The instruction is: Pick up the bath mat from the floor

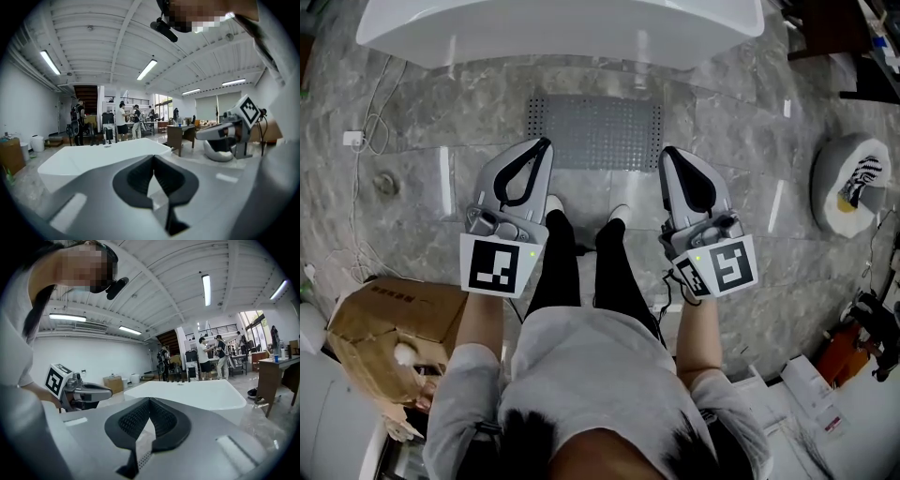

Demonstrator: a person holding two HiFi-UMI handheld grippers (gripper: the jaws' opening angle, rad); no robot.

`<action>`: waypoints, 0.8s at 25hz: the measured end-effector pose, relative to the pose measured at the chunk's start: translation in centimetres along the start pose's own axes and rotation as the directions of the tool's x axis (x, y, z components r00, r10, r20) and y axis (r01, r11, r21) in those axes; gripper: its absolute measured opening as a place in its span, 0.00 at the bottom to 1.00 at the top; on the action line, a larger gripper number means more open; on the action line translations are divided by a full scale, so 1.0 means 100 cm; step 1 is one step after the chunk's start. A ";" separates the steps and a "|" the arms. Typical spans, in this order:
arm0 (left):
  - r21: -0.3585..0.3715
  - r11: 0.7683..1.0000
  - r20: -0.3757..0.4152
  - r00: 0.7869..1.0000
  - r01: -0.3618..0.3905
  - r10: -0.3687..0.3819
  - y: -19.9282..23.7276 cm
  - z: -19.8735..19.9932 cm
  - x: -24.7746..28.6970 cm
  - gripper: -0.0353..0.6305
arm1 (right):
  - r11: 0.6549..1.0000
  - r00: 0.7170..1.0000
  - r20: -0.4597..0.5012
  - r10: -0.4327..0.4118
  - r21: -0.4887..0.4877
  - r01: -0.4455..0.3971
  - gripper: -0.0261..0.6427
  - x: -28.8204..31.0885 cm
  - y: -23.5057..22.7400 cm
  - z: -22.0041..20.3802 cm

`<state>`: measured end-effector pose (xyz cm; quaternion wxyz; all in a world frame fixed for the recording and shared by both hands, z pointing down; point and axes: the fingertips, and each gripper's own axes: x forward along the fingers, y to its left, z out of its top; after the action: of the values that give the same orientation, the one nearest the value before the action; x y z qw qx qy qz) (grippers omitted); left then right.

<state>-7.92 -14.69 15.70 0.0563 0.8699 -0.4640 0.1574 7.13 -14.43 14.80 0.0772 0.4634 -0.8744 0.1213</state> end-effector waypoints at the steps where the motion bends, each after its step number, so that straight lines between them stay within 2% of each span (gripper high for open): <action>1: -0.002 1.000 -0.009 1.000 -0.003 0.003 -0.001 -0.006 0.004 0.05 | 1.000 1.000 -0.006 0.004 0.003 -0.004 0.04 0.003 -0.003 -0.006; 5: -0.017 1.000 -0.049 0.999 -0.007 0.006 -0.003 -0.033 0.023 0.05 | 1.000 0.999 -0.032 0.015 0.013 -0.014 0.04 0.012 -0.018 -0.032; 11: -0.027 1.000 -0.094 0.996 0.003 -0.006 0.000 -0.076 0.050 0.05 | 0.999 0.999 -0.050 -0.013 0.039 0.015 0.04 0.026 -0.046 -0.072; 20: -0.019 1.000 -0.126 0.992 0.013 -0.016 0.008 -0.152 0.076 0.05 | 0.999 0.997 -0.076 -0.011 0.039 0.014 0.05 0.059 -0.060 -0.149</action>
<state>-8.03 -17.44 32.44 0.0947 0.8610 -0.4546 0.2076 9.18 -18.14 31.39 0.1021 0.4653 -0.8654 0.1556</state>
